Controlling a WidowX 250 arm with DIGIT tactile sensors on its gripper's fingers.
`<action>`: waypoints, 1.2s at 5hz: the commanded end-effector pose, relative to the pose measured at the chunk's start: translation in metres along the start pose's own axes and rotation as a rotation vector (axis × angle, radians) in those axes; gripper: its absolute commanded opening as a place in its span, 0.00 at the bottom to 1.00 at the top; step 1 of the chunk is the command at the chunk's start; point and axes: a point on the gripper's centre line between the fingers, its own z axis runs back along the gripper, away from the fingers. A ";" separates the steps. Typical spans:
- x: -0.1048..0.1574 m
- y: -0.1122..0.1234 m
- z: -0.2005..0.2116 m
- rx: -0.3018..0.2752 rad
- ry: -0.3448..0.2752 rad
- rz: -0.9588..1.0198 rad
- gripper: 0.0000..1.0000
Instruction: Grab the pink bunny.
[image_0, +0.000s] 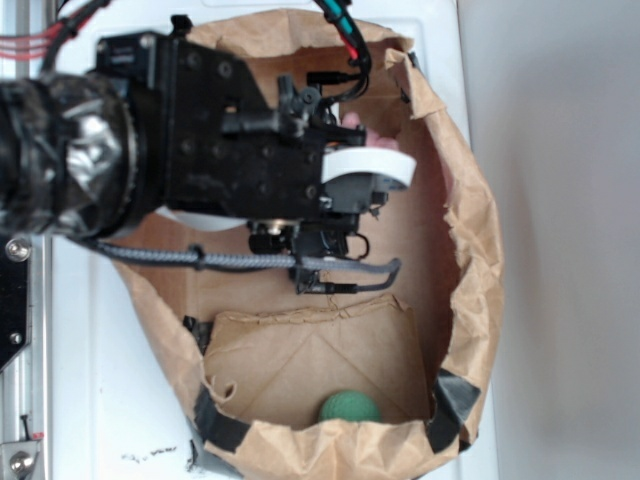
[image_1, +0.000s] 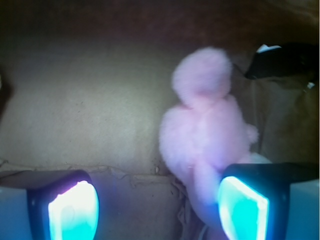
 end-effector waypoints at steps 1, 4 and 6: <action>0.019 0.021 0.012 0.075 -0.075 0.066 1.00; 0.032 0.039 0.012 0.119 -0.106 0.119 1.00; 0.033 0.045 0.003 0.144 -0.075 0.125 1.00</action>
